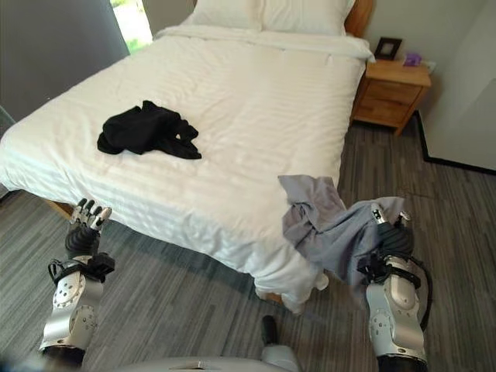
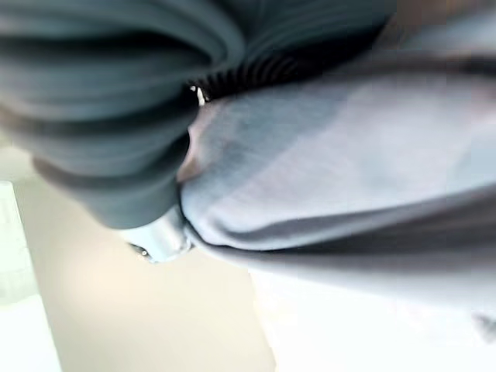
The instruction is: Pick up bed clothes into laundry basket.
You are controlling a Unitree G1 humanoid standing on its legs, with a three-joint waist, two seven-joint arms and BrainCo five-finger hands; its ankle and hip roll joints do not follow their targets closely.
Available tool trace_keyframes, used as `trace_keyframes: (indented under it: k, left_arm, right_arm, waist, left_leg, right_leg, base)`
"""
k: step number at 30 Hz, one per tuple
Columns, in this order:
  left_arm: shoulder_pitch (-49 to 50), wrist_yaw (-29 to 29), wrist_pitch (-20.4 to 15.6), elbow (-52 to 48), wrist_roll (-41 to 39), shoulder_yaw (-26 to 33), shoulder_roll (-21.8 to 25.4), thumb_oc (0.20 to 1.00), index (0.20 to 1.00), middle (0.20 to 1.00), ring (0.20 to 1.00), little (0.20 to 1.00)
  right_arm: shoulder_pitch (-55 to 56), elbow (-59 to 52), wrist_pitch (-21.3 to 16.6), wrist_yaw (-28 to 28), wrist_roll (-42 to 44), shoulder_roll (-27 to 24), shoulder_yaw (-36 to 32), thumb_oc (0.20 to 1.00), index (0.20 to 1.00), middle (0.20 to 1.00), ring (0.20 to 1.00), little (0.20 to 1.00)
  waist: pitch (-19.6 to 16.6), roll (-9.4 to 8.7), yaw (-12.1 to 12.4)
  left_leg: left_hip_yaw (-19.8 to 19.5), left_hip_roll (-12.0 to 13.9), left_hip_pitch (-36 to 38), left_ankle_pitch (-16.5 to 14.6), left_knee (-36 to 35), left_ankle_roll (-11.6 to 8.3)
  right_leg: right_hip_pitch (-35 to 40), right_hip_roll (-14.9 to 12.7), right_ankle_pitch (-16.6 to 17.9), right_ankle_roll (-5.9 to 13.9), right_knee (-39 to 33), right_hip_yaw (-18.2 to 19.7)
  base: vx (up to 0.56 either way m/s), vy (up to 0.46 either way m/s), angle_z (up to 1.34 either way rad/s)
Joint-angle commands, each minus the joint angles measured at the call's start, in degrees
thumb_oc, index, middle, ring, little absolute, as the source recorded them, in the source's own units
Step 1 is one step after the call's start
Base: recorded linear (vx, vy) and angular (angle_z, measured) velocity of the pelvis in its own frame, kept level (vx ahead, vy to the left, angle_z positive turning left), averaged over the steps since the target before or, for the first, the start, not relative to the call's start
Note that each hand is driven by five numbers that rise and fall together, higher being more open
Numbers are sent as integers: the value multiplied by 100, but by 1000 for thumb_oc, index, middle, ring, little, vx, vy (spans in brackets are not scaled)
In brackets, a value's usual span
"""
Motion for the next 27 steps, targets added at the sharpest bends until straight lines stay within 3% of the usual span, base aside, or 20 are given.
trace_keyframes:
  k: [1, 6, 14, 17, 22, 27]
  left_arm:
    - [-157, -139, -137, 8, 129, 98, 356, 1000, 1000, 1000, 1000, 1000]
    - [164, -229, -98, -392, 79, 205, 162, 1000, 1000, 1000, 1000, 1000]
    - [308, -322, -114, -511, 7, 322, 56, 1000, 1000, 1000, 1000, 1000]
    - [355, -315, -123, -541, 48, 316, 40, 1000, 1000, 1000, 1000, 1000]
    - [296, -341, -126, -443, 52, 178, 61, 1000, 1000, 1000, 1000, 1000]
    - [279, -354, -69, -470, 59, -8, 37, 1000, 1000, 1000, 1000, 1000]
  right_arm:
    - [-743, -642, -537, -21, 105, -544, -703, 200, 200, 200, 200, 200]
    - [-1094, -724, -878, -445, 190, -1083, -1498, 200, 200, 200, 200, 200]
    - [-956, -661, -1155, -860, 19, -1425, -2362, 200, 200, 200, 200, 200]
    - [-930, -708, -1247, -921, -18, -1341, -2462, 200, 200, 200, 200, 200]
    - [-860, -726, -1026, -708, -172, -1190, -1977, 200, 200, 200, 200, 200]
    - [-778, -1027, -784, -190, 189, -454, -887, 200, 200, 200, 200, 200]
  waist:
    - [18, -257, -7]
    - [-65, -299, -51]
    - [9, -287, -188]
    - [5, -283, -195]
    - [85, -294, -161]
    - [185, -277, -37]
  left_leg:
    - [-629, 46, -247, 428, 21, -208]
    - [-447, 110, -210, 427, 21, -211]
    - [-303, 183, -138, 385, 21, -225]
    - [-307, 193, -118, 378, 21, -233]
    - [-312, 188, -141, 412, 21, -243]
    - [-399, 168, -139, 432, 21, -241]
  right_leg:
    - [754, -64, -653, -24, 168, -4]
    - [743, 12, -607, -28, 156, 78]
    - [682, 86, -666, -30, 330, 133]
    - [724, 87, -674, -33, 295, 116]
    - [750, 68, -655, -36, 259, 116]
    - [889, 45, -620, -52, 74, 72]
  base:
    - [7, -35, 11]
    - [-15, -26, -3]
    - [-11, -14, -25]
    - [14, -7, -8]
    - [-13, -4, 2]
    - [-4, 1, 1]
